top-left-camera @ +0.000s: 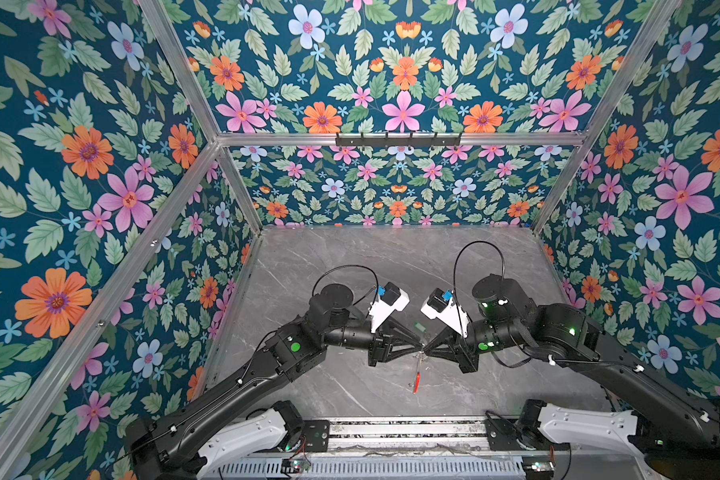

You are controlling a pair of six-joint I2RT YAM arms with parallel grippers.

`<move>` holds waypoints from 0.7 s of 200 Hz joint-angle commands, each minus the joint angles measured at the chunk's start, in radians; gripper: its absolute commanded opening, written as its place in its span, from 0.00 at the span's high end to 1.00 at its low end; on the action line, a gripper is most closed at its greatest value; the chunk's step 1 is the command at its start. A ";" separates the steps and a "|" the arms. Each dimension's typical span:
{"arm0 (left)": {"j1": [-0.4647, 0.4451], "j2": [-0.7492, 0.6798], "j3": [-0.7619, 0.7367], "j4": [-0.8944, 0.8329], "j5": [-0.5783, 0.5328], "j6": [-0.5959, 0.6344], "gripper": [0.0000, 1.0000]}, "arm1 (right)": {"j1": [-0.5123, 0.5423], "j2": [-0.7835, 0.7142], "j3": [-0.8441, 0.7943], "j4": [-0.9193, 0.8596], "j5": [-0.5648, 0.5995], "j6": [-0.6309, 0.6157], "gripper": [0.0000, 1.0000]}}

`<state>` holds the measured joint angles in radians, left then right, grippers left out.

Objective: Remove the keys from the keyring

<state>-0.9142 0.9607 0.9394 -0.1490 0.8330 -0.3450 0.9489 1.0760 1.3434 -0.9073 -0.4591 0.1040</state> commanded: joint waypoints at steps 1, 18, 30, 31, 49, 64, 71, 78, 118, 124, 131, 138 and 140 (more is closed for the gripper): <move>-0.002 0.007 0.005 0.039 0.028 -0.008 0.76 | 0.000 -0.001 0.008 0.010 0.011 -0.006 1.00; -0.004 0.012 0.009 0.040 0.028 -0.008 0.78 | 0.000 0.002 0.011 0.012 0.010 -0.008 1.00; -0.005 0.014 0.008 0.041 0.028 -0.009 0.80 | 0.000 0.005 0.011 0.016 0.008 -0.009 1.00; -0.005 0.015 0.008 0.042 0.028 -0.009 0.81 | -0.001 0.005 0.011 0.017 0.008 -0.009 1.00; -0.006 0.018 0.008 0.044 0.033 -0.009 0.81 | 0.001 0.010 0.012 0.021 0.007 -0.009 1.00; -0.008 0.019 0.008 0.043 0.035 -0.008 0.83 | 0.000 0.013 0.016 0.025 0.005 -0.008 1.00; -0.008 0.019 0.008 0.044 0.033 -0.006 0.85 | 0.000 0.013 0.017 0.028 0.005 -0.007 1.00; -0.009 0.018 0.007 0.044 0.034 -0.007 0.86 | 0.000 0.015 0.018 0.030 0.005 -0.007 1.00; -0.010 0.016 0.002 0.058 0.038 -0.008 0.98 | 0.000 0.021 0.019 0.054 0.001 -0.001 1.00; -0.011 0.013 -0.001 0.065 0.032 -0.008 1.00 | 0.000 0.022 0.021 0.055 0.000 0.000 1.00; -0.011 0.007 -0.005 0.077 0.024 -0.010 1.00 | 0.000 0.022 0.020 0.060 -0.002 0.000 1.00; -0.011 -0.002 -0.011 0.091 0.008 -0.011 1.00 | 0.000 0.017 0.015 0.073 -0.003 0.004 1.00; -0.011 -0.005 -0.014 0.096 0.003 -0.012 1.00 | 0.000 0.017 0.014 0.074 -0.003 0.004 1.00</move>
<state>-0.9237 0.9749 0.9356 -0.1287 0.8513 -0.3508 0.9478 1.0958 1.3586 -0.9024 -0.4644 0.1020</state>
